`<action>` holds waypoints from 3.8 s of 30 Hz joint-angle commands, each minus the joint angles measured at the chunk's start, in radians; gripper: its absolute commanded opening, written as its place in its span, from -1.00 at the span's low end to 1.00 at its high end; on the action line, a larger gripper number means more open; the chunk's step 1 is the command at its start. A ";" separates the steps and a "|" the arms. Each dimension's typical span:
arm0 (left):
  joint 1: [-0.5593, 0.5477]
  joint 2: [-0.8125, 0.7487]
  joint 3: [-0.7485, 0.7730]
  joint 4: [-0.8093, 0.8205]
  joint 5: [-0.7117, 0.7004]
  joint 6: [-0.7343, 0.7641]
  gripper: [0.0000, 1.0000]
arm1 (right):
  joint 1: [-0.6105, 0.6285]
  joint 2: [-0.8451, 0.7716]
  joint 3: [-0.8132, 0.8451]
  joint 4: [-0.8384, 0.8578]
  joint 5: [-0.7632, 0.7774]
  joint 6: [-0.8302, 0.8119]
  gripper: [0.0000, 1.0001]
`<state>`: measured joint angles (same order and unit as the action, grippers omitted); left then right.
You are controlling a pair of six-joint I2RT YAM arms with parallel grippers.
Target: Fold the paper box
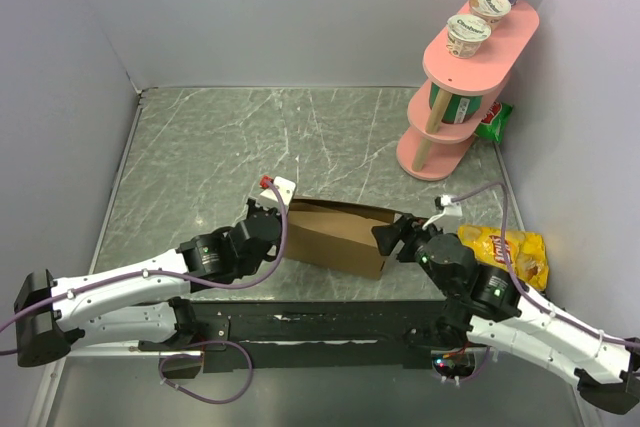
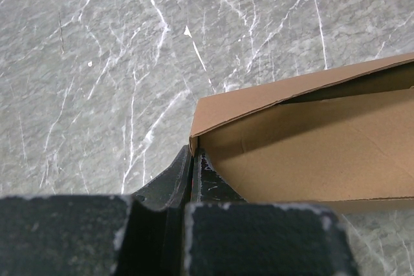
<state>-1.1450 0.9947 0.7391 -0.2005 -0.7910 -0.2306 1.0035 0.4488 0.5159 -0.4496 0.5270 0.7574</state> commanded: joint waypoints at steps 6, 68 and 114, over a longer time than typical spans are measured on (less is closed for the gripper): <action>-0.007 0.045 -0.004 -0.111 0.093 -0.009 -0.98 | 0.006 -0.200 0.032 -0.142 0.016 0.049 0.49; -0.007 0.050 0.009 -0.132 0.122 -0.006 -0.98 | -0.063 -0.096 -0.091 -0.204 0.022 0.137 -0.62; -0.009 0.067 0.013 -0.119 0.162 0.007 -0.98 | 0.191 0.105 -0.034 -0.653 0.027 0.522 -1.00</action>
<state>-1.1419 1.0222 0.7616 -0.2211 -0.7593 -0.2222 1.1217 0.4614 0.5682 -0.7067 0.7670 1.2076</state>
